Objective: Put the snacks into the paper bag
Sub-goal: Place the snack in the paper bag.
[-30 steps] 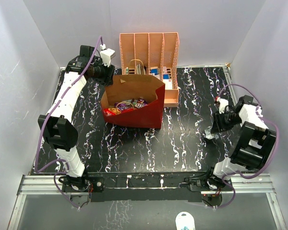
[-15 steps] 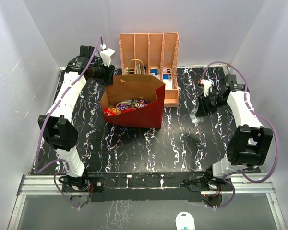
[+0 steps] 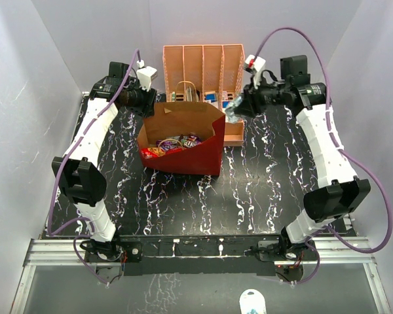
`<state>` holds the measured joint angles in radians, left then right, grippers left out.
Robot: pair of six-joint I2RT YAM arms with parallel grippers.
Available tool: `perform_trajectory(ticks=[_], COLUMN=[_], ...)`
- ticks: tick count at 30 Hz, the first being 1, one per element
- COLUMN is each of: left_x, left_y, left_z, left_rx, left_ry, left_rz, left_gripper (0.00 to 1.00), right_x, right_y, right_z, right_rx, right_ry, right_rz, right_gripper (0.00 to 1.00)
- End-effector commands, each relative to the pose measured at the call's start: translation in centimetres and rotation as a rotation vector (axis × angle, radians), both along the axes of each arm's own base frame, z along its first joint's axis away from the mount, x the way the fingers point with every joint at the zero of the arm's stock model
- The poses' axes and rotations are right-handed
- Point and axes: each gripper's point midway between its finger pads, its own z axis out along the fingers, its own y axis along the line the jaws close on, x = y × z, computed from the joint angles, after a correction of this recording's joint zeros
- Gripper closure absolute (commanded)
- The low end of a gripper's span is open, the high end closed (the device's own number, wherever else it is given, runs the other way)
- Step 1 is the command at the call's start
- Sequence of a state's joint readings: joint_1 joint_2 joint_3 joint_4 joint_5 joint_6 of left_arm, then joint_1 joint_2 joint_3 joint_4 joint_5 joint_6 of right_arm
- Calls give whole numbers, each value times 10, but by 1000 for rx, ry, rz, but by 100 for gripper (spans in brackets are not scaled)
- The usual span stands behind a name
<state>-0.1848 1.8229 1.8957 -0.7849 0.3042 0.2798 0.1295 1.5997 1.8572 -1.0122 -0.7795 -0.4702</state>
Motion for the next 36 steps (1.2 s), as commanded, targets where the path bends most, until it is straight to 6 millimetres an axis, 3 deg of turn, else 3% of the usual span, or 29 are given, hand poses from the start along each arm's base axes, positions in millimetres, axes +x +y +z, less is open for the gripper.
perform_trajectory(ticks=[1,6,10,13,18,28,36], left_x=[-2,-3,-4,-5,-5,-6,-8], left_y=[4,5,6,6,7,6,7], left_z=[24,28,33,37,45,49,57], left_rx=[-4,1,3,4,1,-4,-1], left_ry=[-59,-71,-80,-90,-111,-124,-142], left_rz=[6,8,8,8,8,5,7], left_gripper=[54,54,54,53,51,50,47], right_x=[6,12,22,25,29,25,17], right_y=[57,112,147,163,166,149,134], right_z=[56,66,45,22,-5,1,14], right_rx=[111,133,110,62,7,-30,-43], right_ry=[-131,-150,-110,-84,-57,-113,-162], right_rz=[84,144,161,158,136,79,35], right_gripper=[68,68,68,64,53,38,31])
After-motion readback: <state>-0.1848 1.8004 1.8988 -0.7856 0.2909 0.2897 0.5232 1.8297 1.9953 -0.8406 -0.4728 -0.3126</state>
